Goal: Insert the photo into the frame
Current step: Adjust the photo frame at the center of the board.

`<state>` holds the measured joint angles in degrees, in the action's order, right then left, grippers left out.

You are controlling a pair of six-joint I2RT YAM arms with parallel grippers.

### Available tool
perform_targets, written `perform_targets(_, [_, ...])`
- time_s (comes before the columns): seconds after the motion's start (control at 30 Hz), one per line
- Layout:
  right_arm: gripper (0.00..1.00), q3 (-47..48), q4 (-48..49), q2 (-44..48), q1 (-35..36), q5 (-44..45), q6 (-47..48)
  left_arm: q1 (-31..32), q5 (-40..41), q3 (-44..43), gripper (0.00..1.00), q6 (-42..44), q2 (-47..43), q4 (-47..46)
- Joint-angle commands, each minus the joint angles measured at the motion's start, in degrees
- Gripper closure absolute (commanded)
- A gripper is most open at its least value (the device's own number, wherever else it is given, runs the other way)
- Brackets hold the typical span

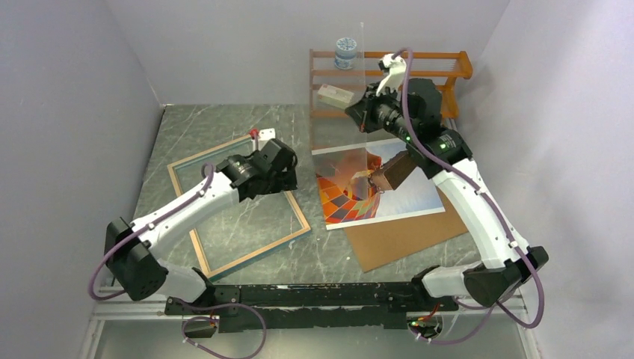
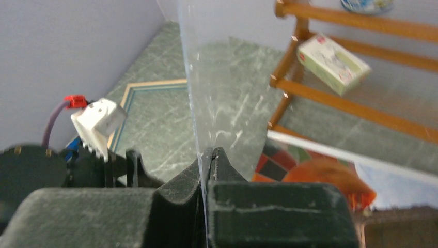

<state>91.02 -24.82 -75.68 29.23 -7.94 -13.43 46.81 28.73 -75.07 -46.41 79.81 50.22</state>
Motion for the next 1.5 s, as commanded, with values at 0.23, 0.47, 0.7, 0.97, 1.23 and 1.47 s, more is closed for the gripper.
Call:
perform_targets(0.23, [1.00, -3.42, -10.70, 7.71, -6.89, -4.29, -13.12, -21.24, -29.63, 3.26, 0.16, 3.21, 14.35, -17.92])
perform_targets(0.47, [1.00, -3.41, -16.19, 11.60, -6.95, 0.28, -12.43, -23.77, -30.98, -8.89, 0.15, 7.65, 30.75, -15.12])
perform_targets(0.7, [1.00, -6.38, -18.74, 15.48, -7.07, 3.00, -13.01, -23.79, -36.42, -14.30, 0.29, 9.34, 39.31, -16.88])
perform_targets(0.97, [1.00, -9.15, -18.94, 17.14, -7.07, 4.42, -14.11, -21.20, -41.68, -12.91, 0.59, 12.90, 40.95, -23.07])
perform_targets(1.23, [1.00, -10.49, -18.93, 18.03, -7.09, 4.87, -14.78, -16.92, -43.34, -14.20, 0.73, 19.15, 42.68, -24.55])
perform_targets(1.47, [1.00, -10.34, -19.56, 19.05, -7.07, 4.50, -15.19, -15.97, -46.38, -14.44, 0.72, 20.47, 42.96, -27.21])
